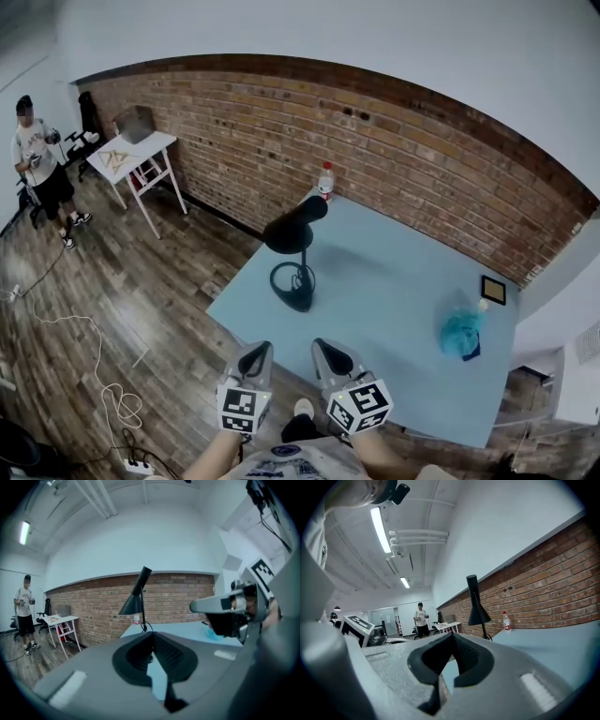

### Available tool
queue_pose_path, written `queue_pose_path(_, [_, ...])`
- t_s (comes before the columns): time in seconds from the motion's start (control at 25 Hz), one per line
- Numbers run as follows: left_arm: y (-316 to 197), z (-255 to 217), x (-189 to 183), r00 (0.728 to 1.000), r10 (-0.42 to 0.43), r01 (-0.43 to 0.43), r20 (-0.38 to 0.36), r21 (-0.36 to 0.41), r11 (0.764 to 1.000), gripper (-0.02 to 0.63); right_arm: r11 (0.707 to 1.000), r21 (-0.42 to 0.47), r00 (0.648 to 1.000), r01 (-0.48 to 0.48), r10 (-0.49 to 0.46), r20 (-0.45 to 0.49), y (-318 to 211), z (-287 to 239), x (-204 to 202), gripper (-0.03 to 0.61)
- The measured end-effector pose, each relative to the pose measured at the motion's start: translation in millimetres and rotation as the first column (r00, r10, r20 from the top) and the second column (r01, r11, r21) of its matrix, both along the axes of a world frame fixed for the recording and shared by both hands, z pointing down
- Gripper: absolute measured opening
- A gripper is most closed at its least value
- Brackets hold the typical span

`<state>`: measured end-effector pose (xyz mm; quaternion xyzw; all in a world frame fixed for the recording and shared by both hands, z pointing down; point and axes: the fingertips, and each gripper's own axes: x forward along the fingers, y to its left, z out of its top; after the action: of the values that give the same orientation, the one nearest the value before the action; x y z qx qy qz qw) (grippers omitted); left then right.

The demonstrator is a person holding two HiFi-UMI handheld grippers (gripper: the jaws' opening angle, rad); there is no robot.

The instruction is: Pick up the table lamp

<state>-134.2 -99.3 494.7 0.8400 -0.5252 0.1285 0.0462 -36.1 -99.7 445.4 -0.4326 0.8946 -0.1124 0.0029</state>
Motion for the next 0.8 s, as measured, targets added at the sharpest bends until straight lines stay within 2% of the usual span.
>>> queue_pose_path(0.4, [-94.8,7.3,27.0,1.0,0.0,0.0,0.012,-0.016,1.0,-0.009,1.0,0.008,1.0,0.003,-0.003,0.017,-100.5,-2.0,31.5,-0.003])
queue_pose_path(0.8, [-122.5,29.6,30.4,1.0,-0.018,0.019,0.012,-0.053,0.998,-0.009,1.0,0.009,1.0,0.024,-0.024,0.017,-132.6,0.8,36.1,-0.002])
